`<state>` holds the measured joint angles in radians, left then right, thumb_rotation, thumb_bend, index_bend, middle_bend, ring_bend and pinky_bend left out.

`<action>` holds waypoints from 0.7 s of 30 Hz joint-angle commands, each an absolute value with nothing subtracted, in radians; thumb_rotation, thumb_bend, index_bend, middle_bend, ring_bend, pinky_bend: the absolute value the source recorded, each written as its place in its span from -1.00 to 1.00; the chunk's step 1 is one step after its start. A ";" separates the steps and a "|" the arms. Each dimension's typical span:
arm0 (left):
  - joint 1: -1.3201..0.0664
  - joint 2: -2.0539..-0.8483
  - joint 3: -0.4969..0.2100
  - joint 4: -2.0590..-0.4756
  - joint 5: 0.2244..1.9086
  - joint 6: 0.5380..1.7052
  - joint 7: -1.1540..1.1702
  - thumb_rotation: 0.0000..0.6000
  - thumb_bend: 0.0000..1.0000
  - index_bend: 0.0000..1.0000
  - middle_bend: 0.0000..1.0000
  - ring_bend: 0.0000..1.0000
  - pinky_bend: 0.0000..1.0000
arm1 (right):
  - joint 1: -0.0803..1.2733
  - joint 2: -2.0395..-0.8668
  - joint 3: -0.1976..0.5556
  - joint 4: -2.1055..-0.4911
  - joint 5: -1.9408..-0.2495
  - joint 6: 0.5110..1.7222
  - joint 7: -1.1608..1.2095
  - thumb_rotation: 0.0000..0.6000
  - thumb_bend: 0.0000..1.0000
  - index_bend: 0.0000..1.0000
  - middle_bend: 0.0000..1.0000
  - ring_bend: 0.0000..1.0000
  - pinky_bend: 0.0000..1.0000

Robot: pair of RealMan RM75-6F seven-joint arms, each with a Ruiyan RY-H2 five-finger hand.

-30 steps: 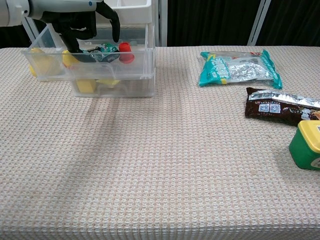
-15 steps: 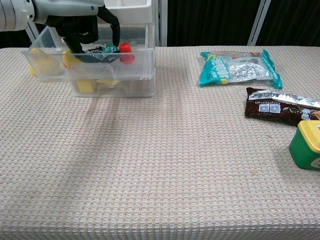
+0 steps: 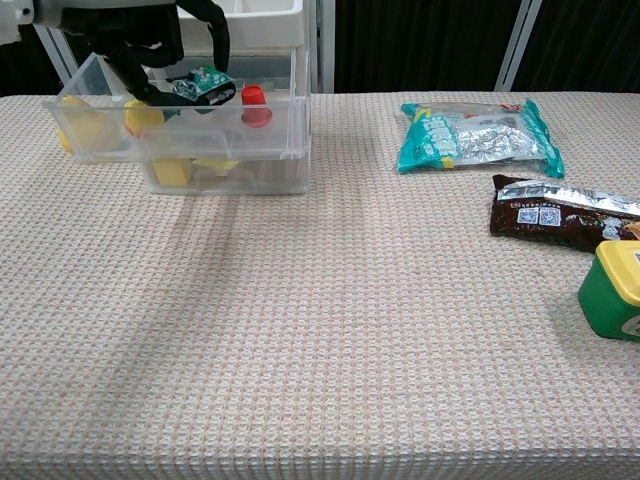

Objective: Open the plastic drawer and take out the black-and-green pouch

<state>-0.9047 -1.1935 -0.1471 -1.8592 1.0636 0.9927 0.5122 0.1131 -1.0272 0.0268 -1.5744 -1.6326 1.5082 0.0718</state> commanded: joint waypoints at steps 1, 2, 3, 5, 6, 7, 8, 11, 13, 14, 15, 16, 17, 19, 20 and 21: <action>-0.847 -1.141 -0.123 -1.933 1.133 1.066 0.499 1.00 -0.20 0.08 0.83 0.99 1.00 | 0.112 -1.026 0.027 -1.573 -1.633 1.510 0.077 1.00 -0.51 -1.00 -1.00 -1.00 -1.00; -0.831 -1.131 -0.116 -1.949 1.158 1.088 0.495 1.00 -0.20 0.08 0.82 0.99 1.00 | 0.112 -1.026 0.026 -1.572 -1.634 1.511 0.079 1.00 -0.51 -1.00 -1.00 -1.00 -1.00; -0.805 -1.117 -0.106 -1.971 1.195 1.123 0.488 1.00 -0.20 0.08 0.82 0.99 1.00 | 0.112 -1.026 0.026 -1.570 -1.635 1.512 0.081 1.00 -0.51 -1.00 -1.00 -1.00 -1.00; -0.762 -1.102 -0.085 -2.002 1.260 1.180 0.476 1.00 -0.20 0.08 0.82 0.99 1.00 | 0.112 -1.026 0.025 -1.566 -1.638 1.513 0.085 1.00 -0.51 -1.00 -1.00 -1.00 -1.00; -0.732 -1.093 -0.066 -2.020 1.308 1.218 0.469 1.00 -0.21 0.08 0.82 0.99 1.00 | 0.112 -1.027 0.025 -1.564 -1.639 1.514 0.088 1.00 -0.51 -1.00 -1.00 -1.00 -1.00; -0.708 -1.090 -0.050 -2.031 1.347 1.246 0.467 1.00 -0.21 0.08 0.82 0.99 1.00 | 0.111 -1.027 0.025 -1.562 -1.639 1.515 0.090 1.00 -0.51 -1.00 -1.00 -1.00 -1.00; -0.686 -1.090 -0.031 -2.039 1.388 1.272 0.467 1.00 -0.21 0.08 0.82 0.99 1.00 | 0.111 -1.028 0.025 -1.561 -1.640 1.516 0.091 1.00 -0.51 -1.00 -1.00 -1.00 -1.00; -0.630 -1.111 0.040 -2.042 1.524 1.310 0.472 1.00 -0.21 0.08 0.82 0.99 1.00 | 0.112 -1.031 0.023 -1.557 -1.644 1.517 0.094 1.00 -0.51 -1.00 -1.00 -1.00 -1.00; -0.611 -1.146 0.082 -2.024 1.595 1.298 0.492 1.00 -0.21 0.07 0.82 0.99 1.00 | 0.113 -1.033 0.021 -1.556 -1.649 1.517 0.094 1.00 -0.51 -1.00 -1.00 -1.00 -1.00; -0.606 -1.165 0.094 -2.013 1.615 1.288 0.506 1.00 -0.21 0.07 0.82 0.99 1.00 | 0.114 -1.034 0.021 -1.556 -1.652 1.517 0.093 1.00 -0.51 -1.00 -1.00 -1.00 -1.00; -0.603 -1.192 0.105 -1.996 1.630 1.269 0.525 1.00 -0.21 0.06 0.81 0.99 1.00 | 0.114 -1.035 0.020 -1.557 -1.655 1.517 0.092 1.00 -0.51 -1.00 -1.00 -1.00 -1.00; -0.602 -1.214 0.108 -1.984 1.633 1.254 0.538 1.00 -0.21 0.05 0.81 0.99 1.00 | 0.114 -1.035 0.019 -1.557 -1.657 1.518 0.091 1.00 -0.51 -1.00 -1.00 -1.00 -1.00; -0.604 -1.244 0.108 -1.963 1.631 1.231 0.553 1.00 -0.21 0.04 0.81 0.99 1.00 | 0.114 -1.035 0.018 -1.559 -1.659 1.519 0.089 1.00 -0.51 -1.00 -1.00 -1.00 -1.00; -0.609 -1.287 0.101 -1.925 1.624 1.200 0.577 1.00 -0.21 0.03 0.81 0.99 1.00 | 0.112 -1.033 0.017 -1.561 -1.661 1.524 0.088 1.00 -0.51 -1.00 -1.00 -1.00 -1.00; -0.612 -1.309 0.097 -1.902 1.621 1.187 0.588 1.00 -0.21 0.02 0.81 0.99 1.00 | 0.111 -1.032 0.017 -1.563 -1.662 1.526 0.087 1.00 -0.51 -1.00 -1.00 -1.00 -1.00; -0.615 -1.337 0.090 -1.874 1.615 1.170 0.601 1.00 -0.21 0.02 0.81 0.99 1.00 | 0.109 -1.031 0.017 -1.564 -1.662 1.529 0.086 1.00 -0.51 -1.00 -1.00 -1.00 -1.00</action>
<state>-0.6178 -1.2742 0.0963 -1.9343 1.6235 1.2147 0.5607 0.1092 -1.0311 0.0169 -1.5640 -1.6615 1.5286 0.0866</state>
